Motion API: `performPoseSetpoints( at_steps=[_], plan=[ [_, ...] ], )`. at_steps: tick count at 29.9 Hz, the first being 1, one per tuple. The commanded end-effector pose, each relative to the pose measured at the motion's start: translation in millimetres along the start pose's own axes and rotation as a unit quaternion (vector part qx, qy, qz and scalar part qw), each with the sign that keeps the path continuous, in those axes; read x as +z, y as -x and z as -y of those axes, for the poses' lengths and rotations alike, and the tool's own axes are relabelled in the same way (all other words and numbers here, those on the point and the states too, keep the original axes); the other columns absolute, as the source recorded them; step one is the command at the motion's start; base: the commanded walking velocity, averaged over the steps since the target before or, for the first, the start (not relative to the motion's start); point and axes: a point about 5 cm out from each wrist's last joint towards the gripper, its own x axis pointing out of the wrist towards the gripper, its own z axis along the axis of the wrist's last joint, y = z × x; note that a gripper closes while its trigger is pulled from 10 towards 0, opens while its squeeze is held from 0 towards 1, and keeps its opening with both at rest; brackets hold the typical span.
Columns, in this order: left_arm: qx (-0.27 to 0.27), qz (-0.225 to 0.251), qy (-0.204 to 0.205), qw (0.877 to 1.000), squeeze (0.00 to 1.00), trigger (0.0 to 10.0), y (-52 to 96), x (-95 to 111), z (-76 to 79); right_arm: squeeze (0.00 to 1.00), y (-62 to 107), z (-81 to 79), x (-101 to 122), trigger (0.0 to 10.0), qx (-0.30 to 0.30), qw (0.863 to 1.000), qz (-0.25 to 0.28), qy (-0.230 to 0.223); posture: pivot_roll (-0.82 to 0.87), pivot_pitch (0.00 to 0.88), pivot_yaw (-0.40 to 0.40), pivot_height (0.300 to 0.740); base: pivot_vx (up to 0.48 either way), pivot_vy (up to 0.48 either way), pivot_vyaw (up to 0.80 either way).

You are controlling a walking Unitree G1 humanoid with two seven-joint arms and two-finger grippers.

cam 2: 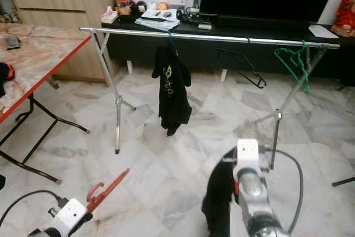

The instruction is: Hang hanger

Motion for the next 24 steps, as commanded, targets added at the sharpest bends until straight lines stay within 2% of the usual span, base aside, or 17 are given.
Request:
performPoseSetpoints(
  at_steps=[1,5,7,8,9,11,12,14,16,19,21,24],
  plan=[
    [-0.057,0.01,-0.027,0.998,0.0,10.0,0.0,17,4.7,0.0,-7.5,-3.3,21,10.0,0.003,0.999,0.018,0.037,0.13,0.0,-0.041,0.74,0.0,0.0,0.0],
    [-0.123,0.015,-0.036,0.992,0.0,10.0,4.2,30,11.8,0.0,-10.8,-15.0,29,10.0,0.029,0.998,0.011,0.052,0.13,0.0,-0.042,0.74,0.0,0.0,0.0],
    [-0.154,0.019,-0.045,0.987,0.0,10.0,6.9,39,13.9,0.0,-12.2,-26.6,36,10.0,0.06,0.996,0.016,0.071,0.13,0.0,-0.042,0.74,0.0,0.0,0.0],
    [-0.175,0.016,-0.047,0.983,0.0,10.0,8.5,44,16.2,0.0,-12.3,-34.2,39,10.0,0.085,0.991,0.02,0.101,0.13,0.0,-0.046,0.74,0.0,0.0,0.0],
    [-0.215,0.013,-0.063,0.975,0.0,10.0,12.0,51,20.3,0.0,-12.4,-43.2,42,10.0,0.107,0.98,0.022,0.169,0.14,0.0,-0.048,0.74,0.0,0.0,0.0],
    [-0.225,0.012,-0.067,0.972,0.0,10.0,12.9,53,21.4,0.0,-12.3,-44.9,42,10.0,0.11,0.976,0.022,0.185,0.13,0.0,-0.05,0.74,0.0,0.0,0.0],
    [-0.242,0.018,-0.063,0.968,0.0,10.0,14.7,60,22.4,0.0,-12.4,-49.2,42,10.0,0.115,0.975,0.015,0.191,0.14,0.0,-0.053,0.74,0.0,0.0,0.0],
    [-0.249,0.023,-0.06,0.966,0.0,10.0,15.3,64,22.6,0.0,-12.6,-51.2,43,10.0,0.114,0.975,0.013,0.188,0.14,0.0,-0.053,0.74,0.0,0.0,0.0],
    [-0.259,0.054,-0.038,0.964,0.0,10.0,15.9,84,23.6,0.0,-12.2,-61.2,47,10.0,0.122,0.975,0.009,0.188,0.15,0.0,-0.065,0.74,0.0,0.0,0.0],
    [-0.261,0.071,-0.024,0.962,0.0,10.0,15.2,95,25.5,0.0,-11.3,-67.5,47,10.0,0.131,0.973,0.006,0.188,0.15,0.0,-0.068,0.74,0.0,0.0,0.0],
    [-0.255,0.101,-0.006,0.962,0.0,10.0,11.8,112,28.8,0.0,-9.9,-78.0,49,10.0,0.145,0.974,-0.001,0.177,0.16,0.0,-0.08,0.74,0.0,0.0,0.0],
    [-0.253,0.107,-0.001,0.961,0.0,10.0,11.2,116,29.2,0.0,-9.7,-79.9,49,10.0,0.147,0.974,-0.002,0.175,0.16,0.0,-0.081,0.74,0.0,0.0,0.0]
  ],
)
